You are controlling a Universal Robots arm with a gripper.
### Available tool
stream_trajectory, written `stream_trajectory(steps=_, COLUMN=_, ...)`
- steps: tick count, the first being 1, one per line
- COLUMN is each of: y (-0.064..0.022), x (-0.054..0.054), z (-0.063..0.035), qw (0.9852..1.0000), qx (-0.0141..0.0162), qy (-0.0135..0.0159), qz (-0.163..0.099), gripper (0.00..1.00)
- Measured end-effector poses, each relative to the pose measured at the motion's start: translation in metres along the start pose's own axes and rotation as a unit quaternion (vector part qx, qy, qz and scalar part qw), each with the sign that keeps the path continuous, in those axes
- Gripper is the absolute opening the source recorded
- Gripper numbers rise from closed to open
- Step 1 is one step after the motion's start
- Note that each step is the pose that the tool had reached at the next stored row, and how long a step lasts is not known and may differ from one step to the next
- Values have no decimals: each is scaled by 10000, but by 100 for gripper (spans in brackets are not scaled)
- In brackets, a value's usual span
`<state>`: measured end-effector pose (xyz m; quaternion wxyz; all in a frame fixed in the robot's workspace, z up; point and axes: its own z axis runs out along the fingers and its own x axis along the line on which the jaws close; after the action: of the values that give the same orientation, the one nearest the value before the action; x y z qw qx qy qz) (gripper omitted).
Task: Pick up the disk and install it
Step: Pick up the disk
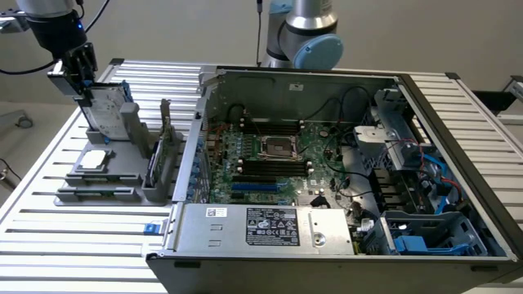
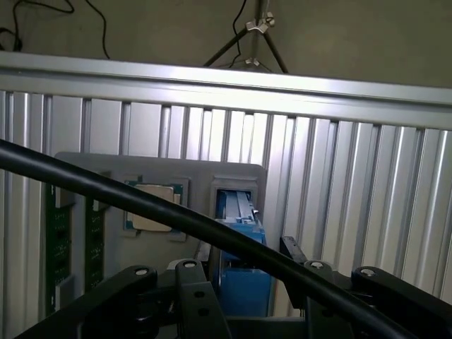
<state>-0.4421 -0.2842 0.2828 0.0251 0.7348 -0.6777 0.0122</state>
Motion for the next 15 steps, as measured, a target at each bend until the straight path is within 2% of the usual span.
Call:
stream_trajectory(steps=11, y=-7, x=0, z=2, qw=10000, qx=0, qy=-6, qz=30, gripper=51)
stream_trajectory(steps=15, y=-7, x=1, z=12, qw=10000, qx=14, qy=-5, qz=30, gripper=51)
